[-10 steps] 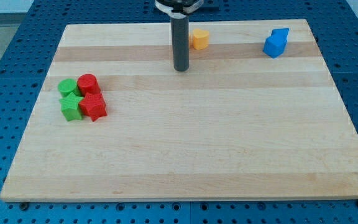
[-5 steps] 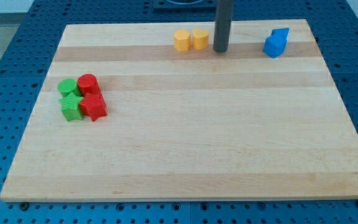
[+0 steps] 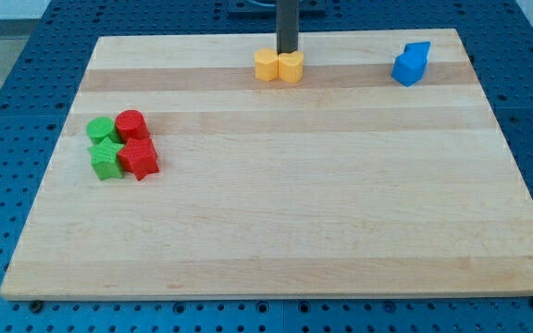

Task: Slide the yellow hexagon into the top right of the red star

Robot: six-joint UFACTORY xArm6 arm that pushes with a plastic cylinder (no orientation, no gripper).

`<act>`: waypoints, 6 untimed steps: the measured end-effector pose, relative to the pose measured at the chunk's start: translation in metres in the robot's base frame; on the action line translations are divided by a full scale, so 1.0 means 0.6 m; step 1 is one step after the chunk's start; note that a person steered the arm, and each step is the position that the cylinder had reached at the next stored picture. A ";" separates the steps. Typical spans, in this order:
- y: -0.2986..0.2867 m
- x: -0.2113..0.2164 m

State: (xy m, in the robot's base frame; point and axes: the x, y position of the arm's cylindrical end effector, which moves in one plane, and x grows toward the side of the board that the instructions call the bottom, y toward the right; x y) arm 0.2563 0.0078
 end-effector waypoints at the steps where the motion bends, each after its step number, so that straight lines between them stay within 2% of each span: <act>1: -0.021 0.020; 6: -0.127 0.121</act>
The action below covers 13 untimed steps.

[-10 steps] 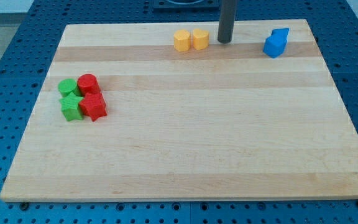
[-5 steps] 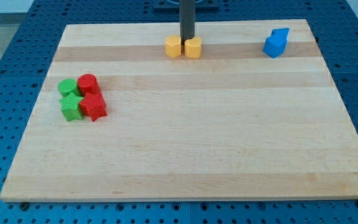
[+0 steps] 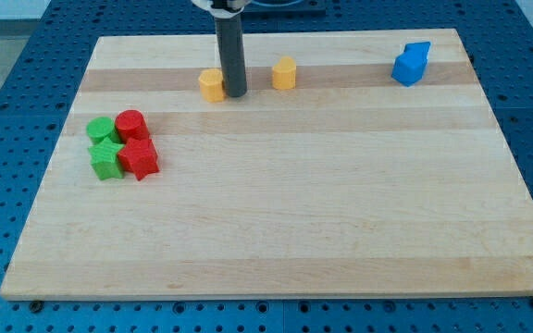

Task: Slide the yellow hexagon into the top right of the red star

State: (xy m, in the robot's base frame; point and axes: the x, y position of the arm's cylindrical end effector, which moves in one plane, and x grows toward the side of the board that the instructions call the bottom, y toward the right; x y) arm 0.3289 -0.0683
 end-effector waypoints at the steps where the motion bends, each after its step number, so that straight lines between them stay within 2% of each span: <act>1: -0.008 0.013; 3: 0.033 -0.036; 4: 0.033 -0.067; 5: -0.002 -0.065; 10: -0.139 0.047; 13: -0.166 0.098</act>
